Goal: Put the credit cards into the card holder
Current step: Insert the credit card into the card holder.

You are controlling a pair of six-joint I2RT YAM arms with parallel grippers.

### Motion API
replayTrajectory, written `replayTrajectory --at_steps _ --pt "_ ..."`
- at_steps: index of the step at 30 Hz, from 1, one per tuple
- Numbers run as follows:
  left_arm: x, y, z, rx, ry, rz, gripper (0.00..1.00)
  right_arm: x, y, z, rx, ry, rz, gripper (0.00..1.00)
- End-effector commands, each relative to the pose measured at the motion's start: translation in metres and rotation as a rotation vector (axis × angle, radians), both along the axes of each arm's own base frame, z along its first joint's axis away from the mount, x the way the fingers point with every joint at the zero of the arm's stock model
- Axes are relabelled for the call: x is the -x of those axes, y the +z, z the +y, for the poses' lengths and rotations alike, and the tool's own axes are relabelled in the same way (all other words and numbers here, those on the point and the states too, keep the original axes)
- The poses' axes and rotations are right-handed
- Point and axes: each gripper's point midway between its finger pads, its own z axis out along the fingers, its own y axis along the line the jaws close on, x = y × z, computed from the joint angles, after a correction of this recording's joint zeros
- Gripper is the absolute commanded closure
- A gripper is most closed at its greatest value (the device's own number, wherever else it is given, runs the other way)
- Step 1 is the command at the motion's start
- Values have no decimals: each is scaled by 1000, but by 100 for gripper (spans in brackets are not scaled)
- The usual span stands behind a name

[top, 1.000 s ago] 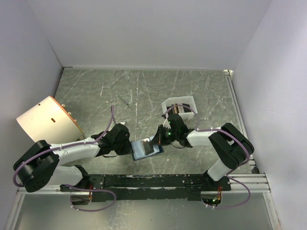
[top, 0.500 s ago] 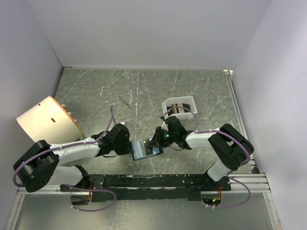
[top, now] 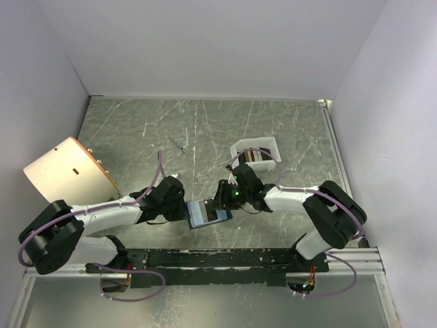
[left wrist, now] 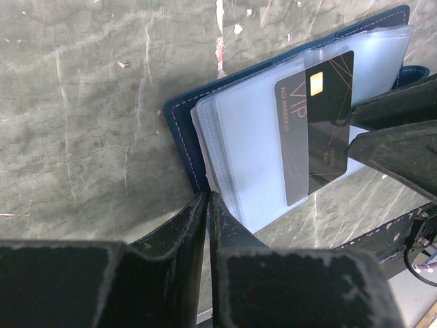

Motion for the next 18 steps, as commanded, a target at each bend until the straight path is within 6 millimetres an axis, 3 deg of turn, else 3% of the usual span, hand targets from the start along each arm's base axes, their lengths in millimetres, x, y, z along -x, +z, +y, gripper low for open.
replayTrajectory --at_steps 1,11,18 --pt "5 -10 10 -44 8 22 81 10 -11 4 26 34 28 60" --pt "2 -9 9 -48 4 18 81 14 -10 14 26 69 16 70" --pt "4 -10 9 -48 6 23 81 6 -8 5 108 51 -14 65"
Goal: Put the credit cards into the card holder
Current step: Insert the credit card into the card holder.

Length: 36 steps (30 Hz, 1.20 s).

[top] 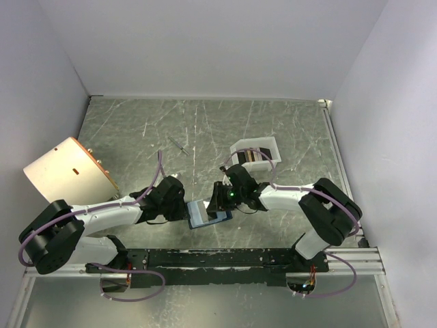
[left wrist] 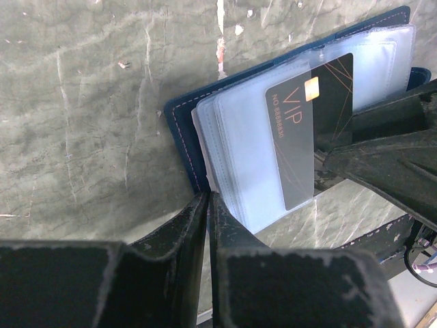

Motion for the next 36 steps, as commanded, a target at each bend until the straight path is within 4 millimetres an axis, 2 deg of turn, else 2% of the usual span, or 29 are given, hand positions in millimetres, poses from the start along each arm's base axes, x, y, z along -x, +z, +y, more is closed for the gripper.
replayTrajectory --at_steps 1,11,20,27,36 --pt "4 -9 9 -46 7 21 81 -2 -3 -11 87 -9 -18 64" --pt "4 -8 10 -47 7 21 81 -4 9 -5 96 -1 -44 58" --pt "3 -7 8 -40 2 21 81 -2 5 6 103 28 -38 55" --pt "2 -5 4 -19 4 15 81 2 12 15 76 45 -50 71" --pt "0 -3 3 -19 6 12 81 10 1 21 81 60 -22 81"
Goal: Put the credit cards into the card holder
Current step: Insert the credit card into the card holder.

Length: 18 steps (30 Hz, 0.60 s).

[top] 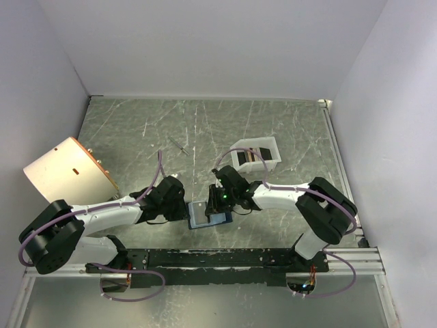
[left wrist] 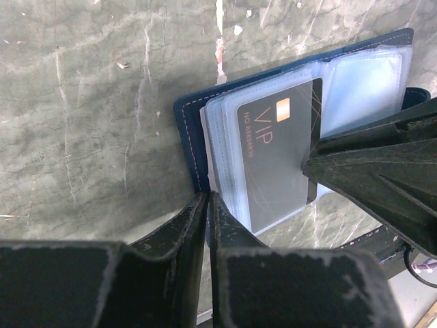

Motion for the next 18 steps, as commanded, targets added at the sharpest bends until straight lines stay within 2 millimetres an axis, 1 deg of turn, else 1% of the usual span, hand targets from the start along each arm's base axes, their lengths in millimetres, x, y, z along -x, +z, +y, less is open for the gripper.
replayTrajectory --at_steps 1,4,7,11,12,14,15,18 --pt "0 -3 4 -25 4 11 81 0 1 10 -18 6 -3 82" --pt "-2 0 6 -40 8 6 81 0 3 10 -19 12 -11 85" --pt "-4 5 7 -43 21 -9 81 0 2 5 8 5 -18 90" --pt "-6 15 4 -11 33 -24 80 1 0 -1 37 4 -20 91" --pt "-6 17 4 -6 34 -26 79 1 1 -1 43 4 -22 90" --pt "-8 21 4 -6 40 -30 76 -1 6 -3 50 -1 -30 81" --pt "-8 23 4 -3 45 -34 75 -3 9 -3 51 -6 -37 79" --pt "-9 30 0 31 46 -40 71 -5 16 -4 53 -16 -55 81"
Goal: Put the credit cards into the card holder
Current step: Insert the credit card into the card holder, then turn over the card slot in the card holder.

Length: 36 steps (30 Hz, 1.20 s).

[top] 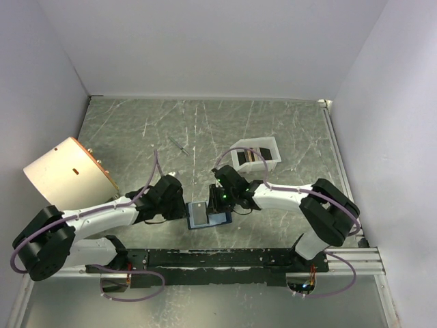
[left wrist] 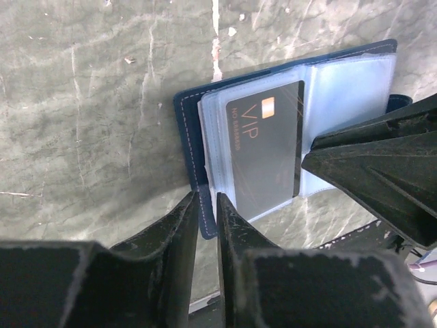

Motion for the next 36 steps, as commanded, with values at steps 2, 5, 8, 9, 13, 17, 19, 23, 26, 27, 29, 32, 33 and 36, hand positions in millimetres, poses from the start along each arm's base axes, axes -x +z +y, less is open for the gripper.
replayTrajectory --at_steps 2,5,8,9,13,17,19,23,26,27,29,32,33,36 --pt "-10 22 -9 64 26 -40 70 -8 17 -1 12 -8 -50 83" --pt "-11 25 -14 92 22 -48 68 -8 17 3 2 0 -48 85" --pt "-11 21 -15 100 24 -38 66 -7 14 7 -7 14 -35 87" --pt "-11 20 -16 111 23 -29 66 -7 13 8 -8 18 -32 87" --pt "-10 20 -19 157 22 -18 65 -9 4 5 27 10 -28 87" --pt "-11 23 -21 181 16 -29 64 -8 -6 0 63 17 -19 87" --pt "-11 22 -20 180 14 -26 64 -7 -11 -3 78 17 -15 87" --pt "-11 19 -19 181 16 -19 63 -6 -18 -8 105 15 -10 90" --pt "-10 19 -20 198 15 -21 61 -5 -23 -11 126 17 -7 92" --pt "-10 19 -21 206 12 -22 60 -5 -24 -12 130 16 -6 93" --pt "-10 21 -22 217 12 -26 59 -4 -25 -13 135 14 -6 93" --pt "-11 19 -21 206 16 -25 57 -4 -26 -14 138 11 -5 94" --pt "-11 18 -20 204 16 -25 56 -3 -27 -15 140 11 -2 94" --pt "-11 18 -21 217 15 -27 54 -3 -27 -14 138 11 -1 94"
